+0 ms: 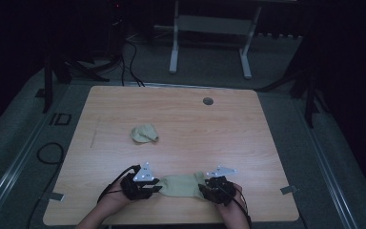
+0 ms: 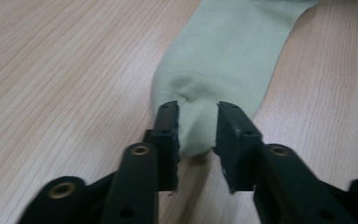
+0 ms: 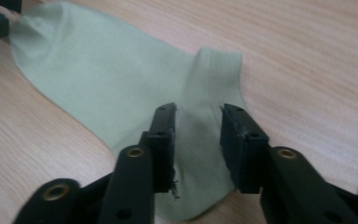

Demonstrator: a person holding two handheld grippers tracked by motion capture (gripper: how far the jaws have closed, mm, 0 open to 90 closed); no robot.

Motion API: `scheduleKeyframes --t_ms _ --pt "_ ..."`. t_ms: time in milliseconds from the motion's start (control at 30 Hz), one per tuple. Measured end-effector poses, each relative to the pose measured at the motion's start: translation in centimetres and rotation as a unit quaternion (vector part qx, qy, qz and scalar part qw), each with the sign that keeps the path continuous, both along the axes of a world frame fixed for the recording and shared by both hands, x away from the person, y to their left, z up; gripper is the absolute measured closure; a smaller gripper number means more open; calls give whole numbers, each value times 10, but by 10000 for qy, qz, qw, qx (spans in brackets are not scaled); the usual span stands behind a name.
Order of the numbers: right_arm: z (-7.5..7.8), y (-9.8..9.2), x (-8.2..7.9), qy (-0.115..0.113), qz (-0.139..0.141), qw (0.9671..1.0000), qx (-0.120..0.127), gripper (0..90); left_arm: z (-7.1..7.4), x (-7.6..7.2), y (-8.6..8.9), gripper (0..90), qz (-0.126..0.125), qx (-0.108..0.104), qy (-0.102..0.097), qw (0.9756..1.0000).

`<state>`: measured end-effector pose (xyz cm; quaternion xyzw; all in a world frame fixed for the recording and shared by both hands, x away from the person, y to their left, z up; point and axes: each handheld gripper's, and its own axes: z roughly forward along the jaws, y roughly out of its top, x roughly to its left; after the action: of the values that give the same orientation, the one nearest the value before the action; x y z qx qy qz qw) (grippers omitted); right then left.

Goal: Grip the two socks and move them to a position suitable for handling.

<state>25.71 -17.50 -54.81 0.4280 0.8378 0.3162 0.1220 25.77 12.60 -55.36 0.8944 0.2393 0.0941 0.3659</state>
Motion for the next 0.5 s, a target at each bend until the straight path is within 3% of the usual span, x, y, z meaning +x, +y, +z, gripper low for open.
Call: scheduleKeyframes --t_ms 33,167,333,500 --pt "6 0 1 -28 55 9999 131 596 0 -1 2 617 34 9 12 10000" --pt "16 4 6 -92 198 9994 264 574 0 -6 12 566 88 -96 72 9999" --pt "26 14 12 -182 343 9988 298 564 3 -10 18 567 136 -163 76 9997" --pt "41 39 30 -297 556 9976 300 560 4 -21 27 568 195 -247 93 9995"
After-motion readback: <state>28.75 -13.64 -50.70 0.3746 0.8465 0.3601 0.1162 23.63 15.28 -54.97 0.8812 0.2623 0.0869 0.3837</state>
